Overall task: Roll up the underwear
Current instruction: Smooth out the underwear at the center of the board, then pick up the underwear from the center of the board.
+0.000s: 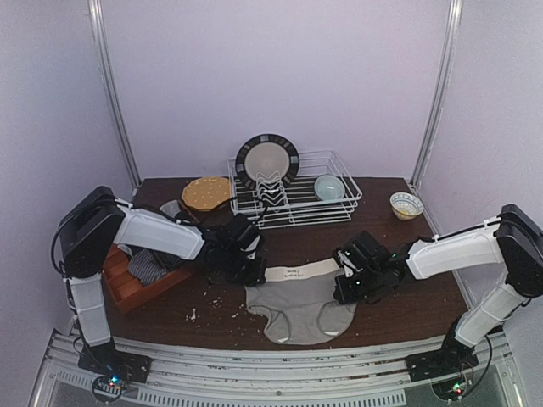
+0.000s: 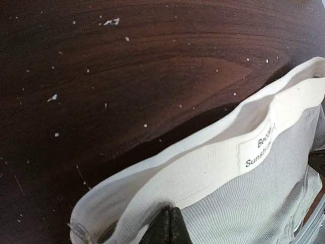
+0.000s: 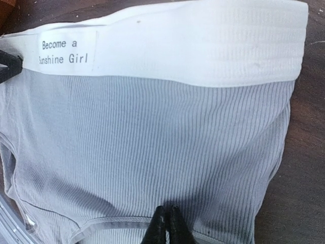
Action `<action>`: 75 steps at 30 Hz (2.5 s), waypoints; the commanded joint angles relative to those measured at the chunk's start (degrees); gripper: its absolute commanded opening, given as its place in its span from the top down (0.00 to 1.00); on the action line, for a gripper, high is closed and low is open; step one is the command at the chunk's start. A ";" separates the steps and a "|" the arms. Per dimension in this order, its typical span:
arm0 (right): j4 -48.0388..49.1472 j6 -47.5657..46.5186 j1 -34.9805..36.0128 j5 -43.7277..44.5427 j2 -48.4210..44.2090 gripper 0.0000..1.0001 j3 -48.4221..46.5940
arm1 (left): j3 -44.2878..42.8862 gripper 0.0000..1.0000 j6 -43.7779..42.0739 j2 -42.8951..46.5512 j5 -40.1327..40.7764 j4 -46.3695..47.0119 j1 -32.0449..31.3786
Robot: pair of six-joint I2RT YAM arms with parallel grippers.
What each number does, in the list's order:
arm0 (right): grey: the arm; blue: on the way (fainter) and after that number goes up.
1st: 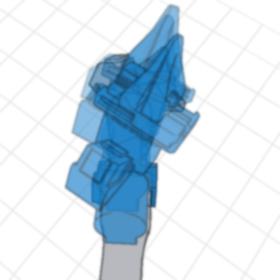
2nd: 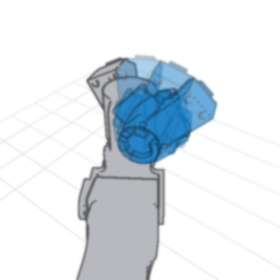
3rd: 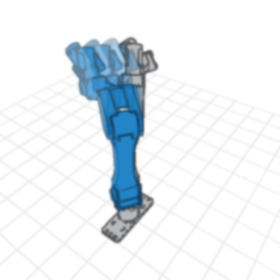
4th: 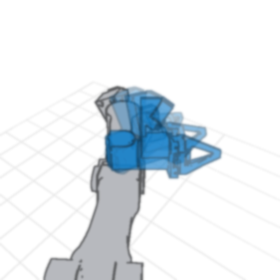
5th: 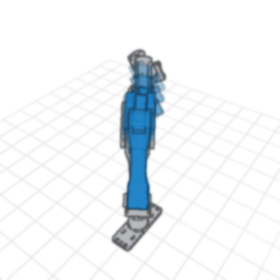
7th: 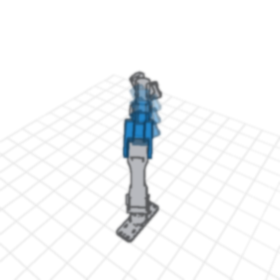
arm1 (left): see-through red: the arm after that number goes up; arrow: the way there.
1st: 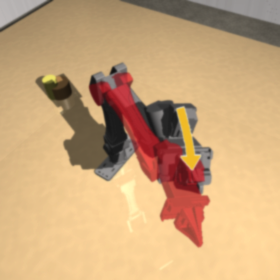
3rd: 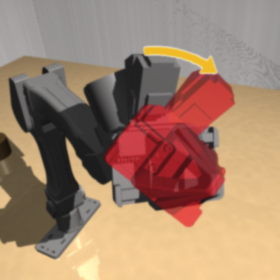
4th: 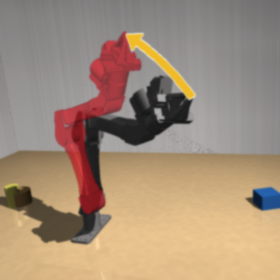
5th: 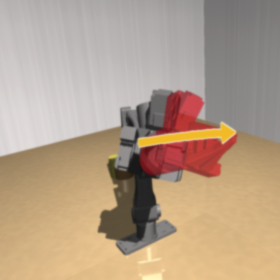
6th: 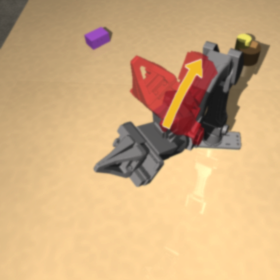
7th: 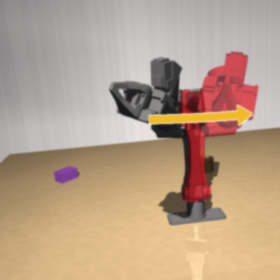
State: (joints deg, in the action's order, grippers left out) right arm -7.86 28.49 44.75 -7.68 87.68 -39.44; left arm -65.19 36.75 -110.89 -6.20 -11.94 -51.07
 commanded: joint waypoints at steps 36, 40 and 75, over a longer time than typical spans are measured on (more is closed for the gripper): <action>-10.43 2.23 13.33 10.34 -8.47 0.64 3.70 | 0.15 0.39 -2.40 8.11 12.73 -9.73 0.69; -11.41 2.37 15.68 11.45 -12.40 0.54 0.85 | 3.13 0.32 -0.44 14.09 13.26 -9.77 0.67; -6.91 1.64 20.59 16.12 -1.19 0.50 -12.44 | 1.10 1.00 3.63 13.67 3.45 -14.76 2.38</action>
State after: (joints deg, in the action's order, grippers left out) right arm -15.94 30.20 65.93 6.15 85.80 -51.62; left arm -59.94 42.85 -101.45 -4.25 -18.06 -48.75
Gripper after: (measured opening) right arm 0.501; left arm 0.005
